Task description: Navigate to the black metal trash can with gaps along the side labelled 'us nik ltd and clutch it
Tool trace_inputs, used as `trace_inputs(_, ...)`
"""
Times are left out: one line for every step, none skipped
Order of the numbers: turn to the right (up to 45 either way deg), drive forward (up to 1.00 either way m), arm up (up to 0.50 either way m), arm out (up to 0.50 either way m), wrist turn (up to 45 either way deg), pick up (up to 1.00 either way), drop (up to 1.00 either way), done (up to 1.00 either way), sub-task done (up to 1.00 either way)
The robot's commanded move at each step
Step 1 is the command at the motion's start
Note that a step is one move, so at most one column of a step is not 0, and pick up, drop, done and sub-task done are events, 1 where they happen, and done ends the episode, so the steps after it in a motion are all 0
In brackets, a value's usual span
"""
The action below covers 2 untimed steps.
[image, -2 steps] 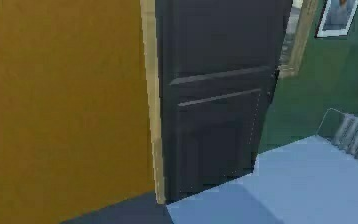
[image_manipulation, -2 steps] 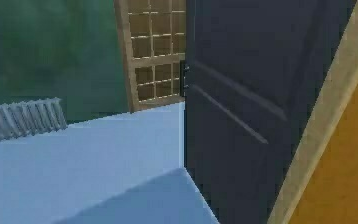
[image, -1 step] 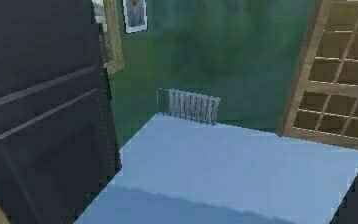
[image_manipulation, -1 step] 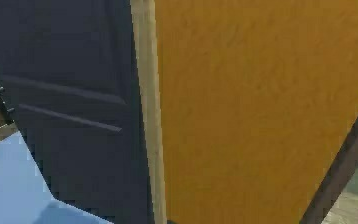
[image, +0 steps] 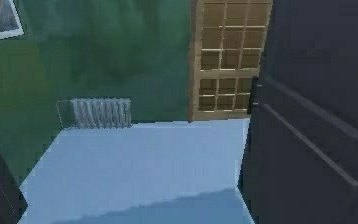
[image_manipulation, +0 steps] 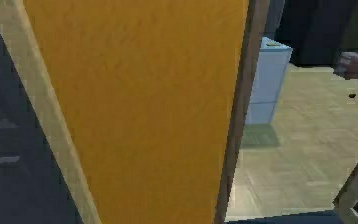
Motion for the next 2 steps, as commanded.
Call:
trace_inputs(0.0, 1.00, 0.00, 0.00, 0.0, 0.00, 0.00, 0.00, 0.00)
trace_inputs(33.0, 0.00, 0.00, 0.00, 0.0, 0.00, 0.00, 0.00, 0.00)
